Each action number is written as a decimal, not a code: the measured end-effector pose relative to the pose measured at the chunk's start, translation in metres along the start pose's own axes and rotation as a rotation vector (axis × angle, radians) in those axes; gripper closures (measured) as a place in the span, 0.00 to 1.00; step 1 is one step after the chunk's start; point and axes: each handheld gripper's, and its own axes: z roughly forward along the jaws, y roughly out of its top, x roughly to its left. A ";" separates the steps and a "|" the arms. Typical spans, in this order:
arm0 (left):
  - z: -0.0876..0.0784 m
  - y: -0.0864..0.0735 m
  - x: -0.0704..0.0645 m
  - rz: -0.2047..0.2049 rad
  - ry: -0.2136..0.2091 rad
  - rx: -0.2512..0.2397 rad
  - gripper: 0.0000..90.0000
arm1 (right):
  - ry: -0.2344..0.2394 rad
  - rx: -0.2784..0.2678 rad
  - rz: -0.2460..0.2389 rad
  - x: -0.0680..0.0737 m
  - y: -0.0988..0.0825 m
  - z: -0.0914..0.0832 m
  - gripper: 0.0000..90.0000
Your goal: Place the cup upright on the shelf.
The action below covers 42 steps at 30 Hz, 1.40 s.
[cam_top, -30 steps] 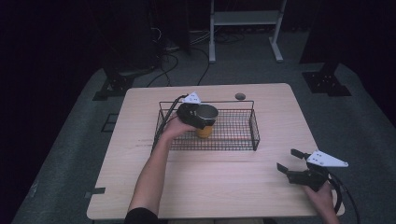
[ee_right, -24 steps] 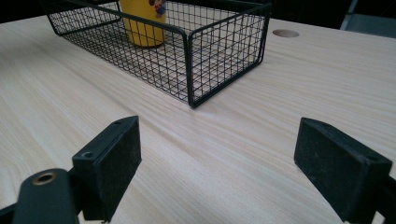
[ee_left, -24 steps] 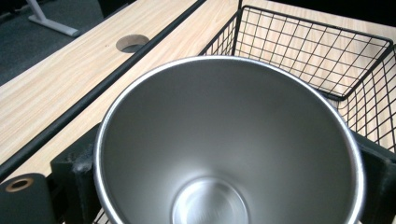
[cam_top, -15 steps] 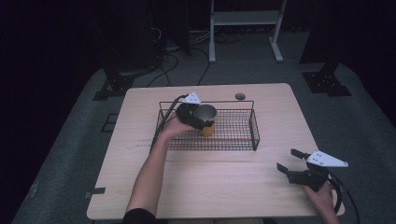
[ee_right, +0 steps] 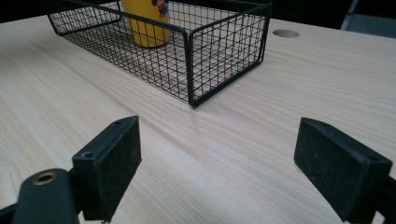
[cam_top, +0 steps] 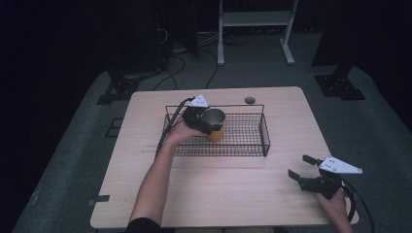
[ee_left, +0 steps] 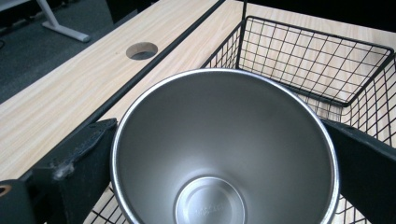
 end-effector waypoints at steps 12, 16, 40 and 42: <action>-0.002 0.003 -0.001 0.013 -0.009 -0.009 0.00 | 0.002 0.001 -0.001 0.000 0.000 0.000 0.15; -0.005 0.005 -0.002 0.018 -0.008 -0.016 0.00 | 0.004 0.001 -0.004 0.000 0.000 0.000 0.15; -0.025 0.019 -0.025 0.083 -0.019 -0.063 0.00 | 0.003 0.003 -0.003 0.001 -0.001 -0.001 0.15; -0.027 0.018 -0.028 0.085 -0.025 -0.072 0.00 | 0.002 0.004 -0.002 0.001 -0.001 -0.001 0.15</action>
